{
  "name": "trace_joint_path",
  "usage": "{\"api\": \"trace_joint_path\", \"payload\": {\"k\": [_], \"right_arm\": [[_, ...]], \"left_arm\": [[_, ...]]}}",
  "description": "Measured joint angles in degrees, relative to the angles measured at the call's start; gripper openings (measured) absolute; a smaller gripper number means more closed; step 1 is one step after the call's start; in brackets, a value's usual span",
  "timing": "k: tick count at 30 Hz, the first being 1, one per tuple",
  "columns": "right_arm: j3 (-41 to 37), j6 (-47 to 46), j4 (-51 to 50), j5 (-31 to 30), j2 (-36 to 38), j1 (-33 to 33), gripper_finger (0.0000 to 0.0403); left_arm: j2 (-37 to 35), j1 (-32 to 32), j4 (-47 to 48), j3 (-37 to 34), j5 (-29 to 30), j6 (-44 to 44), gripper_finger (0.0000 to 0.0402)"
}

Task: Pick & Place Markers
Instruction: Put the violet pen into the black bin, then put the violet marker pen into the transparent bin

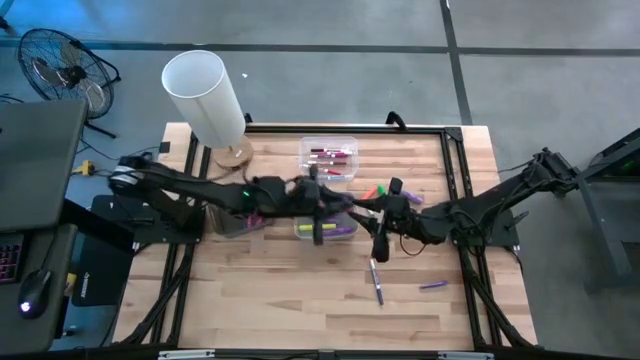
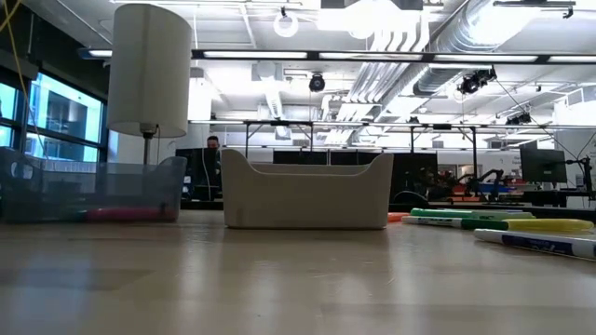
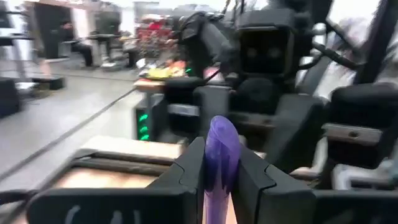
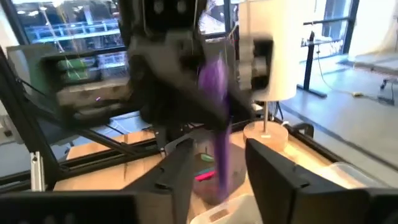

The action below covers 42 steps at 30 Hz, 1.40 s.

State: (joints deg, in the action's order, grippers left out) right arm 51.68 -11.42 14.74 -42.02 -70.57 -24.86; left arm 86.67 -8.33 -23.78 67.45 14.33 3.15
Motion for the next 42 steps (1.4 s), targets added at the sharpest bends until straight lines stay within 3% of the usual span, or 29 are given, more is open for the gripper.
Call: {"api": "trace_joint_path", "payload": {"k": [2, 7, 12, 15, 20, 27, 33, 39, 42], "right_arm": [[0.04, -2.17, -1.70, -0.71, 0.13, -0.07, 0.0156], [0.02, -7.38, -6.73, -1.14, 0.17, -0.07, 0.0195], [0.02, -12.64, -9.91, -2.60, 0.28, -0.07, 0.0205], [0.02, -14.09, -9.93, -4.50, 0.26, -0.07, 0.0206], [0.02, -14.28, -9.84, -8.40, 0.26, -0.07, 0.0206], [0.02, -16.76, -9.44, -10.71, 0.26, 0.07, 0.0206], [0.02, -17.85, -12.87, -10.15, 0.24, 0.11, 0.0206], [0.00, -30.75, -18.97, -7.21, 0.05, 0.19, 0.0203], [-0.02, -37.48, -21.10, -4.91, -0.03, 0.20, 0.0172]], "left_arm": [[-3.24, 0.88, 5.94, 0.30, 1.97, -1.43, 0.0040], [-14.82, 4.21, 34.12, 0.32, 4.99, 0.48, 0.0048], [-23.70, 7.10, 67.02, 0.05, 9.02, 11.69, 0.0050], [-27.23, 7.68, 77.71, -3.67, 10.23, 17.52, 0.0044], [-30.86, 7.56, 80.05, -12.96, 4.52, 21.51, 0.0052], [-28.83, 7.58, 79.75, -23.06, 3.13, 24.29, 0.0065], [-28.22, 7.60, 80.50, -24.04, 2.66, 23.82, 0.0076], [-28.17, 7.60, 80.39, -24.04, 3.45, 20.18, 0.0129], [-28.17, 7.60, 80.07, -24.04, 3.36, 19.59, 0.0159]]}}
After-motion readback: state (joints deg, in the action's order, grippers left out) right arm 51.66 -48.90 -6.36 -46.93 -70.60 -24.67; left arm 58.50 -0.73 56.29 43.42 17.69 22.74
